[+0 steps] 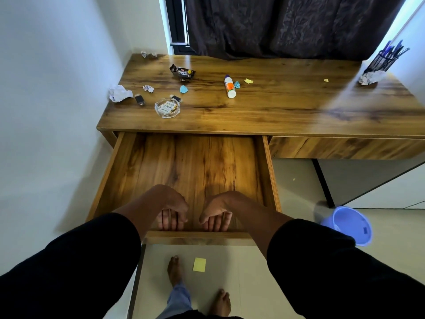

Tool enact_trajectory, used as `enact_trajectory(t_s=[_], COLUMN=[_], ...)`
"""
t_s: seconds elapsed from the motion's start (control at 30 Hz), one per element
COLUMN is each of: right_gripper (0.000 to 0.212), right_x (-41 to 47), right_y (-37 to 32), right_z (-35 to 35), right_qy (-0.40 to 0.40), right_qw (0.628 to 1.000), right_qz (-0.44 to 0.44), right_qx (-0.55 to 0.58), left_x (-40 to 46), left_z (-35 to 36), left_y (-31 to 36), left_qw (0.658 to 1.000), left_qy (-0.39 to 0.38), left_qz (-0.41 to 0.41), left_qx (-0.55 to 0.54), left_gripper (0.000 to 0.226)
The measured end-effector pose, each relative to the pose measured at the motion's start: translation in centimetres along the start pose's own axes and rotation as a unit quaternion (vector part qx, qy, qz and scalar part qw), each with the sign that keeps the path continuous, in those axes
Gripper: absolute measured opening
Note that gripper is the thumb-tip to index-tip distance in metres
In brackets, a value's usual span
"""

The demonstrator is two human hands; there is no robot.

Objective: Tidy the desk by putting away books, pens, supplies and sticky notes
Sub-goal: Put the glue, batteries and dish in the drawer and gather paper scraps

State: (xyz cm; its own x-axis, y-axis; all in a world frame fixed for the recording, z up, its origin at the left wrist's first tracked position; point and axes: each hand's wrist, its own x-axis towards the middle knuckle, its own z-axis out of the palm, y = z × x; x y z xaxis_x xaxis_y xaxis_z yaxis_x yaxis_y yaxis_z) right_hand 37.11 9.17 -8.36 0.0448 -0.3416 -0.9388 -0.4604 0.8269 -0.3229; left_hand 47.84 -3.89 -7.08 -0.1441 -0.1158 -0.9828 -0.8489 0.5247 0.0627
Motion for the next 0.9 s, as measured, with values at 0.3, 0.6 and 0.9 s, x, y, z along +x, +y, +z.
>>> enact_trajectory(t_s=[0.3, 0.6, 0.9], right_gripper=[0.046, 0.049, 0.053], right_x=[0.4, 0.2, 0.5], right_y=[0.8, 1.3, 0.4], right_z=[1.6, 3.0, 2.9], right_qy=[-0.044, -0.067, -0.041], right_qw=[0.998, 0.997, 0.999], right_qz=[0.015, 0.023, 0.007], right_qx=[0.03, 0.038, 0.017], left_x=[0.5, 0.2, -0.1], left_z=[1.9, 4.0, 4.0], left_y=[-0.2, -0.6, -1.8], left_qw=[0.998, 0.996, 0.999], left_qy=[-0.055, -0.079, -0.037], left_qz=[-0.04, -0.038, -0.003], left_qx=[-0.009, -0.003, -0.037], left_gripper=[0.036, 0.04, 0.04])
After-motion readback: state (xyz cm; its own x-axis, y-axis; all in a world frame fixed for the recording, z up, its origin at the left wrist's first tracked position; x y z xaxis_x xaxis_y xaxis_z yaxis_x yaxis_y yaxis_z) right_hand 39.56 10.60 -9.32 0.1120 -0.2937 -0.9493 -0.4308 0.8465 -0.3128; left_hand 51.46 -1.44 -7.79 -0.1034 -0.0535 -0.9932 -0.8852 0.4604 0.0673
